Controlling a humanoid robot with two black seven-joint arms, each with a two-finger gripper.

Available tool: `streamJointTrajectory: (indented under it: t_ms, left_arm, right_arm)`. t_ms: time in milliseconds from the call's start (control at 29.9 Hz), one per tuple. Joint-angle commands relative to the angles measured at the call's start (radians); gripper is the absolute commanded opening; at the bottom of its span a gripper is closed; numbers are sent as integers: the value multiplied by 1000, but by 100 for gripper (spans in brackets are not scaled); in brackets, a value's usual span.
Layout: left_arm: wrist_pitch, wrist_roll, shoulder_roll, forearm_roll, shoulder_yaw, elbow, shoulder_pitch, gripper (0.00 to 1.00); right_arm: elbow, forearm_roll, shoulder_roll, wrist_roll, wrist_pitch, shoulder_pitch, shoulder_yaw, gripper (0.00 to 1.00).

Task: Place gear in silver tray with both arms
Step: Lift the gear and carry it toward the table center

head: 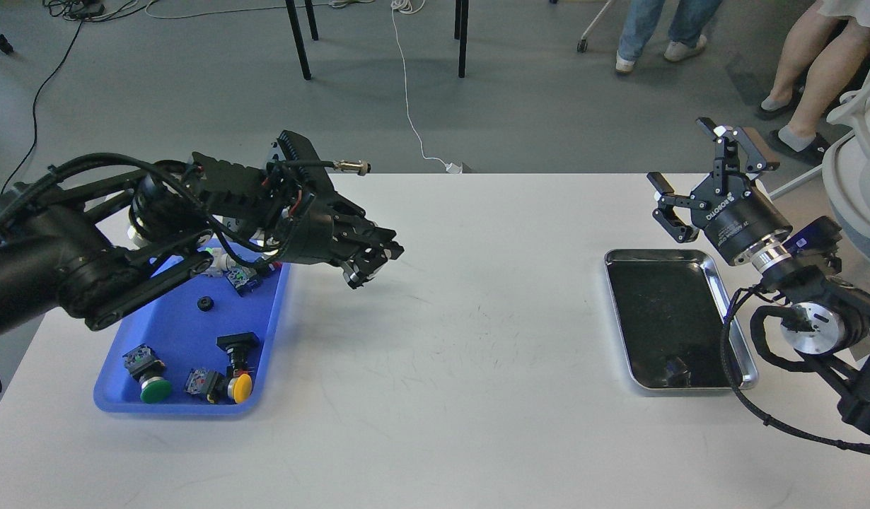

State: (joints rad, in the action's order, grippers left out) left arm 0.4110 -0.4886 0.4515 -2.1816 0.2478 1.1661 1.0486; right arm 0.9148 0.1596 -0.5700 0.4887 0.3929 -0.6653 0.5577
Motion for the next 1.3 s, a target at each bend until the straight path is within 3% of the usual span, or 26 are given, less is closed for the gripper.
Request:
streamJointTrajectory:
  t_ms: [0,501,1269]
  left_arm:
    - [0,0,-92,0,-25,-69,18,19]
    - [-9,0,-447,0,-168,-391,68,19]
    - [-8,0,-452,0,-265,-413,56,20]
  right_arm:
    - [1,0,-13,0,-2,-82,-64,99]
    - [-4,0,-11,0,-5,-330,-289,99]
    - [-7,-3,-13,0,-6,-339,-326,99]
